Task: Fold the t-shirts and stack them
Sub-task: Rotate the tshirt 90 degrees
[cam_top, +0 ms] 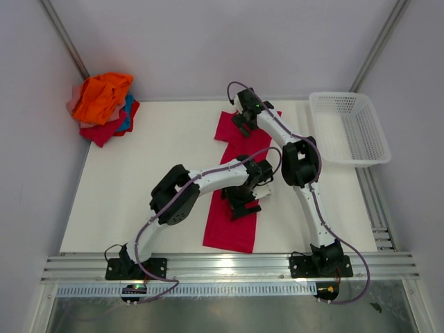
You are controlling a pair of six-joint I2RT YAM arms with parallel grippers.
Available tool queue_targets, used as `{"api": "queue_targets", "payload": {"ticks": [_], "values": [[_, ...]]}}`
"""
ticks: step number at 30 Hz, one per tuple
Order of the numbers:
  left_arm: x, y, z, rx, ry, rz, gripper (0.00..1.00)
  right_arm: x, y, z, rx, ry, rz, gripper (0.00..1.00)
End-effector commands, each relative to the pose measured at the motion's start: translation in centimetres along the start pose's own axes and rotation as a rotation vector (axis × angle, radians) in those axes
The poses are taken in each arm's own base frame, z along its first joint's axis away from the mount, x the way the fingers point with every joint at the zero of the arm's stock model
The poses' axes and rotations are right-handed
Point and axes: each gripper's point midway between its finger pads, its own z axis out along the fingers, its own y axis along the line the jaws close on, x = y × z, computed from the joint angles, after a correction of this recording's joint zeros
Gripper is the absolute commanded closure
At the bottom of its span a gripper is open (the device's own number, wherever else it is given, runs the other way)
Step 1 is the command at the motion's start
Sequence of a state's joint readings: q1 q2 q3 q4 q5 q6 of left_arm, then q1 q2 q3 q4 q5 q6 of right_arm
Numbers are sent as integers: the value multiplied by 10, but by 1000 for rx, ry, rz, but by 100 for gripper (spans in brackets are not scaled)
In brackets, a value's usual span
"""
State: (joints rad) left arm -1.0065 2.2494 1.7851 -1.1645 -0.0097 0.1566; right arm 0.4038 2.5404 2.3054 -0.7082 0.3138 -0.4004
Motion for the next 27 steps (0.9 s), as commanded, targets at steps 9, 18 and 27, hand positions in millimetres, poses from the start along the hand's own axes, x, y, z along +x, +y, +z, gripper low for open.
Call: {"api": "queue_targets", "payload": {"ticks": [9,18,27], "values": [[-58,-30,-25,143,-198,100,1,-49,22,-23,-59,-151,-60,1],[-69,-41,-23,172,-198,125,1,-67,34,-27,-84,-208,-76,1],[-63,-22,-44,48,-216,97,1,-82,-3,-41,51,-266,20,1]]}}
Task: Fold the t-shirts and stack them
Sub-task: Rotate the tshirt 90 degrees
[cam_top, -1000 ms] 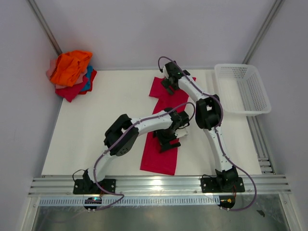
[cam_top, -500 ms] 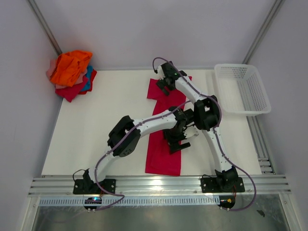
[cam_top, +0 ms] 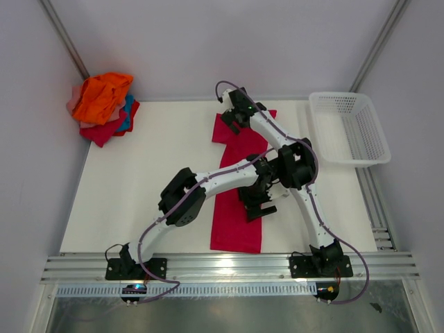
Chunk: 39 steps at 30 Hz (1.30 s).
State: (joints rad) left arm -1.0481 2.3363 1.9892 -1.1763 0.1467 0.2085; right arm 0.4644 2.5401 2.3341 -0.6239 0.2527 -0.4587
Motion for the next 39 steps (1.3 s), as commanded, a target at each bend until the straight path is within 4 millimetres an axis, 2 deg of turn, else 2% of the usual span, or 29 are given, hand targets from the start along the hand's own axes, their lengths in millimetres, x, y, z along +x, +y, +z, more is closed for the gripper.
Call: {"api": "queue_targets", "payload": {"ticks": [1,2,5,6,7,9,13,14,17,18,20,21,22,23,24,25,26,27,29,32,39], "values": [[-13,10,-34,-101,-83,8,1,-35,-37,-30,113,-117,97,1],[-13,12,-38,-118,-88,10,1,-51,-51,-51,144,-169,114,1],[-11,19,-53,-155,-106,3,1,-59,-66,-75,177,-206,114,1],[-10,25,-59,-168,-117,-15,1,-65,-75,-91,189,-229,117,1],[-9,29,-65,-178,-127,-30,1,-60,-77,-92,197,-217,116,1],[-6,48,-91,-265,-156,-74,1,-50,-86,-96,227,-180,125,1],[-1,73,-138,-355,-212,-78,1,-12,-107,-84,249,-89,240,1],[-1,76,-152,-372,-248,-80,1,4,-117,-80,256,-56,310,1],[1,88,-180,-392,-328,-126,1,33,-129,-75,243,-3,394,1],[4,91,-198,-413,-370,-145,1,39,-127,-73,238,10,397,1],[4,95,-216,-458,-448,-174,1,57,-121,-63,231,66,366,0],[2,94,-244,-507,-541,-180,1,65,-117,-60,226,94,331,1],[8,98,-250,-543,-543,-185,1,70,-114,-58,217,112,315,1],[12,104,-258,-595,-550,-183,1,74,-111,-55,210,123,309,1],[20,110,-279,-671,-587,-203,1,79,-105,-50,188,132,290,1],[17,119,-285,-712,-625,-206,1,80,-104,-50,184,134,285,1],[23,135,-305,-792,-665,-244,1,83,-103,-48,178,138,288,1],[29,141,-306,-804,-659,-272,1,82,-102,-47,177,138,287,1],[36,161,-319,-824,-699,-360,1,84,-99,-44,164,148,291,1],[48,186,-314,-831,-662,-434,1,77,-102,-45,164,130,289,1],[65,213,-288,-784,-586,-514,1,70,-104,-38,168,124,283,1]]}}
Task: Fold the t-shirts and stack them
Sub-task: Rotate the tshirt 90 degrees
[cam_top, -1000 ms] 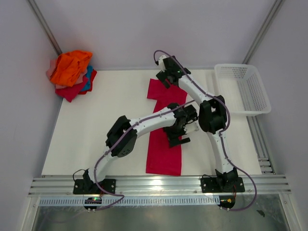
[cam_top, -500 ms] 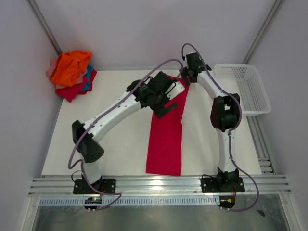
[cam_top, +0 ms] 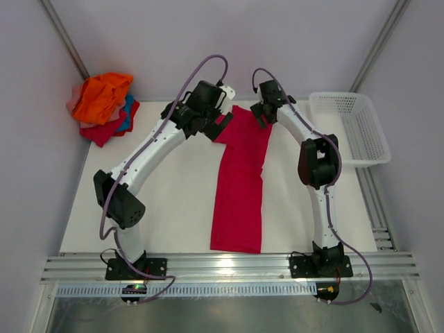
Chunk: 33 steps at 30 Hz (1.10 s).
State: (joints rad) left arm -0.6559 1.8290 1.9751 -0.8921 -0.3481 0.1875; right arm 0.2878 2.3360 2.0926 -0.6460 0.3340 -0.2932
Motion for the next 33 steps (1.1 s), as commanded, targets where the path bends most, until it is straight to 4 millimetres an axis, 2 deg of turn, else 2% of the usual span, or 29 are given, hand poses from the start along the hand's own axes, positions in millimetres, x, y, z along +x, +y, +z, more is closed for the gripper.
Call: {"api": "queue_targets", "payload": {"ticks": [1,7,11,16,19,23,31,32,33], "values": [[3,11,3,-4,12,-78,1,-15,-3,0,5,-35,7,1],[17,21,20,-16,60,-126,1,-13,13,6,-16,-20,-8,0],[23,26,29,-20,80,-157,1,-12,33,5,-69,-17,-40,1],[35,24,40,-11,119,-166,1,-20,51,-2,-105,-43,-80,1],[40,23,45,-8,137,-171,1,-17,62,-1,-119,-32,-116,1],[44,20,45,3,149,-167,1,-11,64,2,-99,17,-130,1],[55,16,46,11,180,-160,1,18,69,17,-86,114,-181,1],[56,16,46,6,184,-158,1,15,68,16,-86,115,-181,1],[57,16,46,3,186,-158,1,23,69,16,-88,147,-197,1]]}}
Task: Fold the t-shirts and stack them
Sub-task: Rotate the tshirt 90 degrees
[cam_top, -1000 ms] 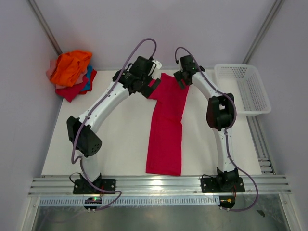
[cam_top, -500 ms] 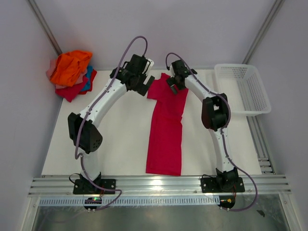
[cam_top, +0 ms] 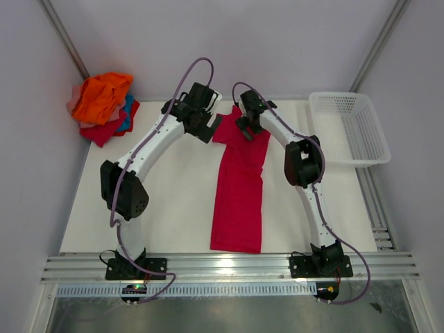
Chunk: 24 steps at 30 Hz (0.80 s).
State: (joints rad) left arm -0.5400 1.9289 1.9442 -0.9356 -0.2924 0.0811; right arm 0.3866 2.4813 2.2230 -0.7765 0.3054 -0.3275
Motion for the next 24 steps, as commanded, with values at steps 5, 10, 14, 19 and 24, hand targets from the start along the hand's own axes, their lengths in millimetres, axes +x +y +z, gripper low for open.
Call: {"api": "queue_targets", "payload": {"ticks": [5,10,14,19,24], "values": [[7,2,0,-1,12,-18,1,17,-17,12,107,84,-103,1],[9,-1,7,4,25,-17,1,9,-30,24,185,76,-181,1],[8,-2,10,3,27,-15,1,-8,-40,32,242,28,-207,1],[10,-3,11,6,34,-14,1,-34,-49,32,285,-59,-218,1],[12,-5,12,15,39,-21,1,-48,-46,30,302,-97,-244,1]]}}
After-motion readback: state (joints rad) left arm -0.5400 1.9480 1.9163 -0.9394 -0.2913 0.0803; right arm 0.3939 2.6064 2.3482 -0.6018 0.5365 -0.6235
